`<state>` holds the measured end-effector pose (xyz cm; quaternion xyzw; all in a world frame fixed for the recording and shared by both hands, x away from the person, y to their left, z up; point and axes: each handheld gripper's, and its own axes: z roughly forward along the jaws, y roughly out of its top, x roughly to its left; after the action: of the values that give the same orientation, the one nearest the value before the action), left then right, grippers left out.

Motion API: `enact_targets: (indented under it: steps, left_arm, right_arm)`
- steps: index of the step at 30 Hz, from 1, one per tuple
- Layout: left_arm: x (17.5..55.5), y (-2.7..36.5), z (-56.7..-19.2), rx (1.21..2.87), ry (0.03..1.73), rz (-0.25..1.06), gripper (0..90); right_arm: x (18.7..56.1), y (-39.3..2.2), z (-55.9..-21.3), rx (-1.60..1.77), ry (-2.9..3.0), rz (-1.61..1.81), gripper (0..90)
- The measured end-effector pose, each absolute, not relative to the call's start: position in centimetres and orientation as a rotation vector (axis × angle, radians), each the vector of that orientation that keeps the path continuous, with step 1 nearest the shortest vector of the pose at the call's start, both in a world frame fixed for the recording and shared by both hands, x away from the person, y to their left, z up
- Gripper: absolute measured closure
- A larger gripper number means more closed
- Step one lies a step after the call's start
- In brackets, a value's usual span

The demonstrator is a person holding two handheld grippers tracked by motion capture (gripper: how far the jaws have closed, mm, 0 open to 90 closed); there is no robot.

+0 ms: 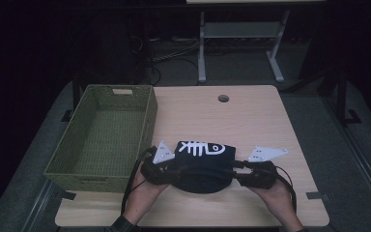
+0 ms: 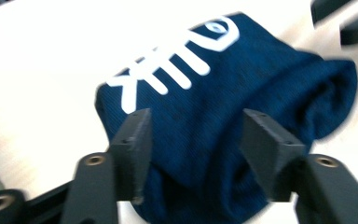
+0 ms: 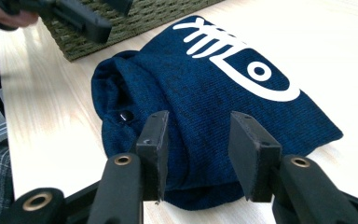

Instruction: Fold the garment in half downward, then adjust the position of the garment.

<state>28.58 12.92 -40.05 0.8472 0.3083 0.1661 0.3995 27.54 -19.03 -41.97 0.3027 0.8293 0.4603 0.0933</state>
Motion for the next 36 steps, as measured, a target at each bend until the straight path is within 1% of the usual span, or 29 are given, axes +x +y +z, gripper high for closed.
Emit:
enact_targets:
  steps: [4, 6, 12, 22, 30, 36]
  left_arm:
    - [29.9, 12.4, -40.4, 2.101, 0.823, 0.388, 32.8]
    - [30.1, 12.0, -40.6, 2.1, 0.829, 0.37, 30.2]
    - [30.6, 11.7, -41.2, 2.097, 0.851, 0.349, 27.7]
    - [31.4, 11.2, -42.5, 2.123, 0.913, 0.371, 17.5]
    - [31.5, 11.3, -43.4, 2.127, 0.945, 0.352, 16.1]
    - [31.6, 11.1, -44.1, 2.135, 0.965, 0.355, 14.2]
  right_arm:
    - [28.2, -18.2, -42.6, 0.899, 2.476, 1.326, 53.7]
    - [28.4, -17.8, -43.0, 0.904, 2.497, 1.31, 52.0]
    - [28.5, -17.1, -44.6, 0.907, 2.571, 1.21, 49.8]
    - [28.9, -17.8, -45.2, 0.919, 2.595, 1.173, 48.6]
    - [29.0, -18.3, -45.1, 0.92, 2.595, 1.165, 48.0]
    - [28.9, -18.5, -44.9, 0.92, 2.593, 1.17, 45.0]
